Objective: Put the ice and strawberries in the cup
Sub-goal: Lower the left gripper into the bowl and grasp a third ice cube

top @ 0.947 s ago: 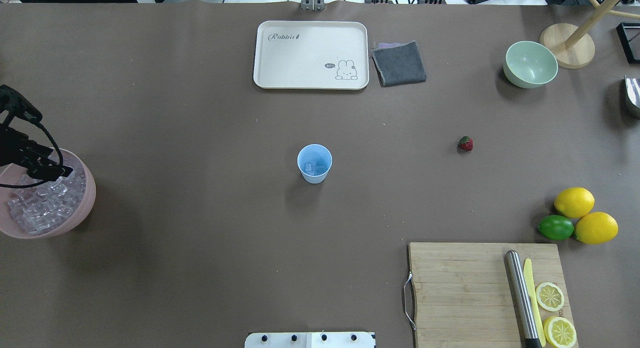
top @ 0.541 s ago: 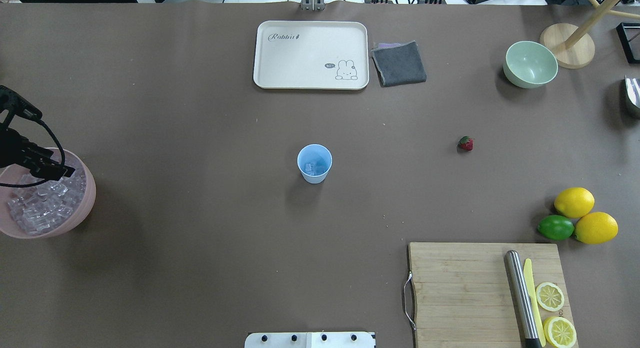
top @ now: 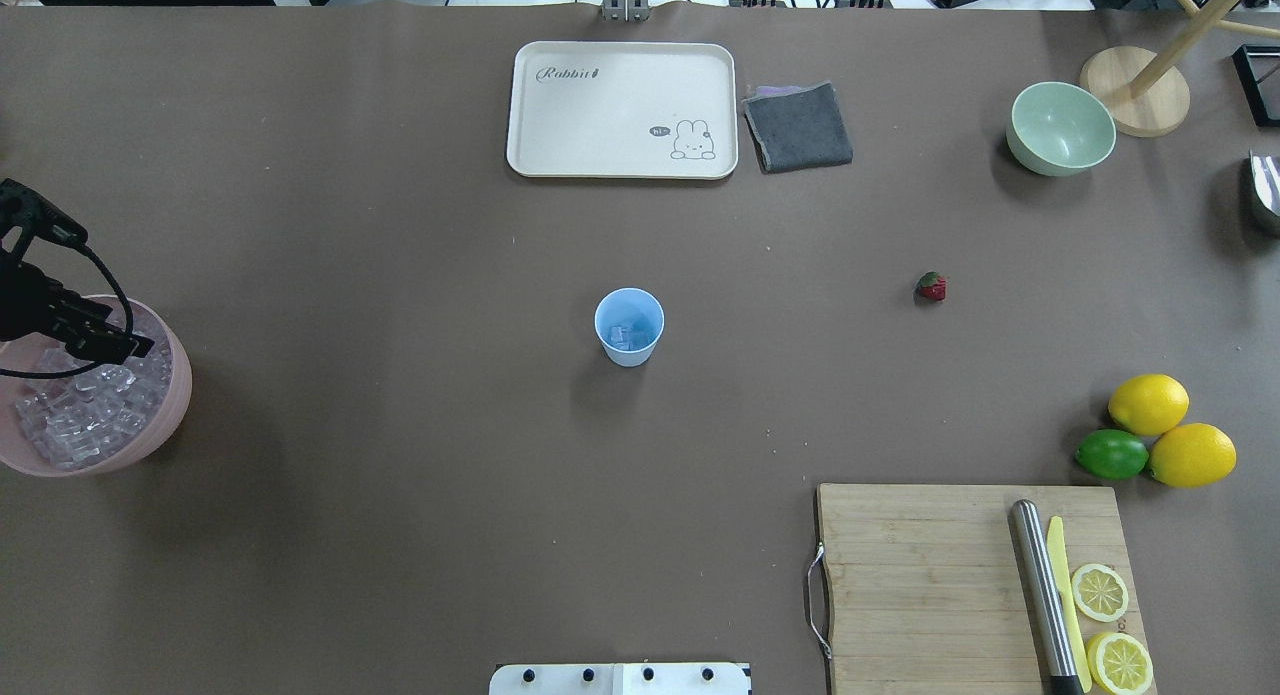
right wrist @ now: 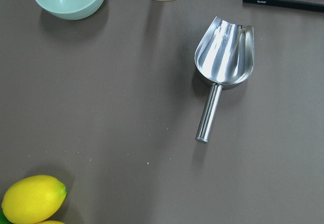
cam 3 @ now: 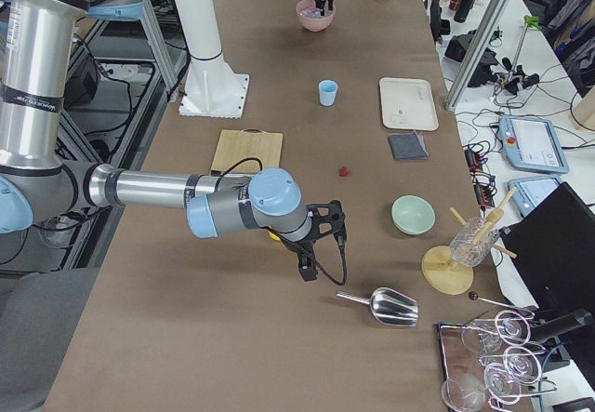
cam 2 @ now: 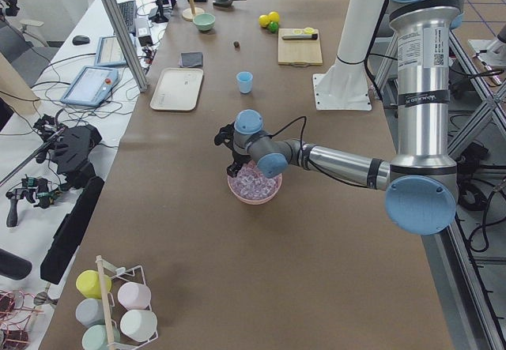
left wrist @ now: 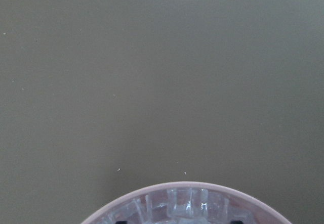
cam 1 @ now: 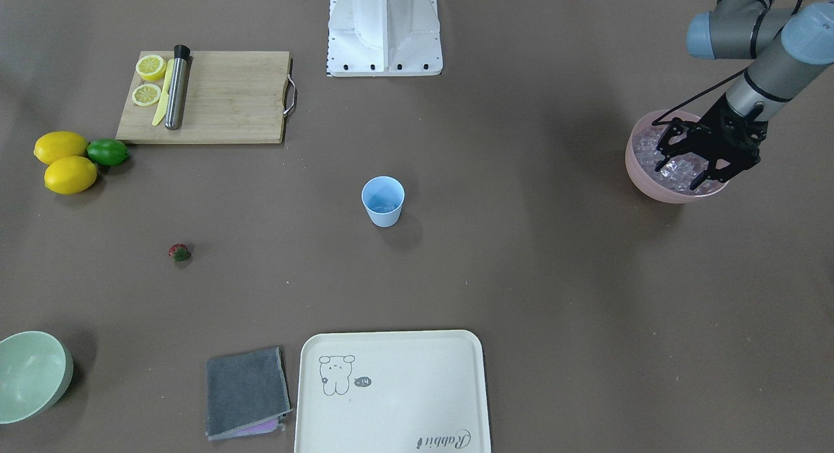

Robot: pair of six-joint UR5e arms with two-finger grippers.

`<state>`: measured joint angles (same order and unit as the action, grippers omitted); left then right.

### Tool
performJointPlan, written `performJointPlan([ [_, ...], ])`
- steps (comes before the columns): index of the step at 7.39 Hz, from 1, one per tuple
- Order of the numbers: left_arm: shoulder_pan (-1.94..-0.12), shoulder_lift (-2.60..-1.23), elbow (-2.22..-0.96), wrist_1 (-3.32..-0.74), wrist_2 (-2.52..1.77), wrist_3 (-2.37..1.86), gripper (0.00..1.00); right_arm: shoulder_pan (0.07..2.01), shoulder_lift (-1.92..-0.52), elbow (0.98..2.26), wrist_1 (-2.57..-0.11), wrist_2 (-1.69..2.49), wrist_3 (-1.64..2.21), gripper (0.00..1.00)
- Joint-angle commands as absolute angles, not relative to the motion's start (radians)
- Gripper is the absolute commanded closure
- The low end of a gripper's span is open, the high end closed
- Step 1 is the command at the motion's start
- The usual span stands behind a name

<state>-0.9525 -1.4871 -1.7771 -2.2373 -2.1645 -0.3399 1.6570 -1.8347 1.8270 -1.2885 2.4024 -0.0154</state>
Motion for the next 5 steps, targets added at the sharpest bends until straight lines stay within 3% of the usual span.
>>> performJointPlan([
  [1,-0.936,-1.486,-1.776,-2.249,-2.164,-0.36,0.26,1.657,-1.835,1.827,-1.289,2.402,-0.017,0.0],
  [2,-0.927,-1.485,-1.772,-2.259,-2.163,-0.362,0.28,1.658,-1.835,1.827,-1.289,2.402,-0.017,0.0],
  [4,-0.925,-1.471,-1.767,-2.269,-2.163,-0.36,0.47,1.658,-1.835,1.827,-1.289,2.404,-0.017,0.0],
  [5,-0.925,-1.462,-1.769,-2.276,-2.163,-0.359,0.66,1.658,-1.835,1.827,-1.289,2.404,-0.017,0.0],
])
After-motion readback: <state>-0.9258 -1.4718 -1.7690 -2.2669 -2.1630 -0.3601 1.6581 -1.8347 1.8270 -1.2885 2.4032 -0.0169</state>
